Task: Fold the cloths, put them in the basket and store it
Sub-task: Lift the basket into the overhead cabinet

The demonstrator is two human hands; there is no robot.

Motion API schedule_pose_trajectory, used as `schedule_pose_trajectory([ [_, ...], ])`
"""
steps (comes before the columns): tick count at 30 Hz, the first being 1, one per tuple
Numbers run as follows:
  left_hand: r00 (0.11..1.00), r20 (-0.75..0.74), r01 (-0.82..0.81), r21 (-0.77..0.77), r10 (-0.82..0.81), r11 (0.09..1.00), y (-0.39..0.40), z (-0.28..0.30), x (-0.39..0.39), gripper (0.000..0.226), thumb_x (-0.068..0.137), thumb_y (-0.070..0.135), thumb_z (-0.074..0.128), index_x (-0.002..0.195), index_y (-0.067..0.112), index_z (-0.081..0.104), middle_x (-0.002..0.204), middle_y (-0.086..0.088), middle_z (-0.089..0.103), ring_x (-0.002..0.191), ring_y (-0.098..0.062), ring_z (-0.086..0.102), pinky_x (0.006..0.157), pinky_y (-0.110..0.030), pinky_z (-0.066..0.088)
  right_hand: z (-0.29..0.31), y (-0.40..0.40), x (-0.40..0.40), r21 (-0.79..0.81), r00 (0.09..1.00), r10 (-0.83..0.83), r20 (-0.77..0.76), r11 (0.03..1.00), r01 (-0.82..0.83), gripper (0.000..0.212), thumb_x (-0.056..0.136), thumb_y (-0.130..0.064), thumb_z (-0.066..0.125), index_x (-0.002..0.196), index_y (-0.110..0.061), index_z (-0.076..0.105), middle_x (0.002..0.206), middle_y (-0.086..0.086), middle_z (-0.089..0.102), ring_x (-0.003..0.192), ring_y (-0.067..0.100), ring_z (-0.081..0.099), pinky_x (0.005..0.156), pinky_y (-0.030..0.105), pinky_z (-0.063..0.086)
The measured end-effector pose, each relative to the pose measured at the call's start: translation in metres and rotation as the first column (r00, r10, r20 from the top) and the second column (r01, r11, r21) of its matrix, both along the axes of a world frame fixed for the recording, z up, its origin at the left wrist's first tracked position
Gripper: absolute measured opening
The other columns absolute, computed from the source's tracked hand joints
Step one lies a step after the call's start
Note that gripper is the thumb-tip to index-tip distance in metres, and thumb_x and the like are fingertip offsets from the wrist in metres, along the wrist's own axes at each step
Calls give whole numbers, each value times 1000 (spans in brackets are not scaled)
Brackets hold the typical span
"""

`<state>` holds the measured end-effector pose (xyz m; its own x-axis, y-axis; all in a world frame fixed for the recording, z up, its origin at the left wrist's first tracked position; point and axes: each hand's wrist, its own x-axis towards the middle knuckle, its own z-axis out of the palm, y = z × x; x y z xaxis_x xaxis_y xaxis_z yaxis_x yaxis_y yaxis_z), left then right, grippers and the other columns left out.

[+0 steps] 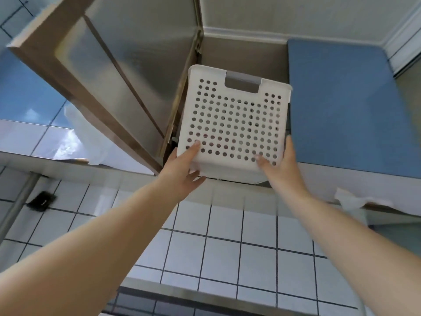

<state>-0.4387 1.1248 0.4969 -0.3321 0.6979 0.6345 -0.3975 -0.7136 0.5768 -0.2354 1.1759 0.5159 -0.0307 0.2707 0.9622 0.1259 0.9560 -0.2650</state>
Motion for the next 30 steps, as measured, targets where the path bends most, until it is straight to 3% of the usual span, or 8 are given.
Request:
schedule_pose_trajectory([
  [4,974,-135,-191,-68,181,979,14,-1,-7,43,85,41,64,124,30,48,119,-3,57,99,-23,61,64,-34,56,-12,22,-9,11,989,-83,119,997,82,81,91,-29,58,150,-28,3,125,-27,27,118,-7,26,100,19,22],
  [6,866,-290,-437,-42,408,898,22,-1,-15,49,87,49,56,131,33,41,114,-2,57,90,-20,63,59,-32,56,-9,32,-13,-7,985,-118,128,993,120,80,92,-30,57,150,-27,2,133,-21,31,121,-5,27,98,19,21],
  [9,514,-421,-767,165,747,621,35,-5,-29,52,91,49,47,138,35,31,108,6,59,82,-15,60,60,-35,58,-7,48,-22,-2,972,-208,111,978,210,77,91,-32,58,150,-28,9,147,-10,33,133,8,32,96,21,25],
  [12,159,-414,-875,361,896,322,47,-16,-33,57,95,34,46,145,37,18,97,7,55,77,-17,59,64,-38,56,-9,61,-33,17,961,-270,68,963,269,68,91,-29,59,148,-26,21,147,-3,35,130,10,37,98,22,29],
  [16,-488,-153,-613,761,860,-212,68,-34,-47,60,82,16,66,138,12,44,124,-12,52,112,-33,52,93,-52,46,-14,74,-45,108,898,-436,57,897,429,59,94,-32,51,147,-27,25,154,1,17,136,15,31,105,30,33],
  [18,-631,-204,-521,827,748,-214,75,-38,-53,71,81,28,65,142,8,37,148,-17,35,137,-34,31,107,-56,31,-15,78,-49,142,844,-530,78,844,517,59,95,-35,49,147,-29,23,155,1,11,139,18,25,106,37,37],
  [22,-646,-449,-612,788,617,-66,80,-36,-56,79,95,47,38,149,13,-9,157,-11,-15,144,-23,-19,117,-51,1,-11,82,-56,173,744,-646,172,763,623,60,97,-34,43,149,-32,13,157,3,4,139,23,24,102,40,41],
  [30,-619,-574,-675,737,536,9,79,-11,-52,81,93,55,36,149,15,-8,158,-9,-13,145,-22,-15,118,-49,1,5,86,-59,150,678,-665,315,740,656,72,91,-54,43,149,-31,7,158,3,-2,138,27,27,101,42,41],
])
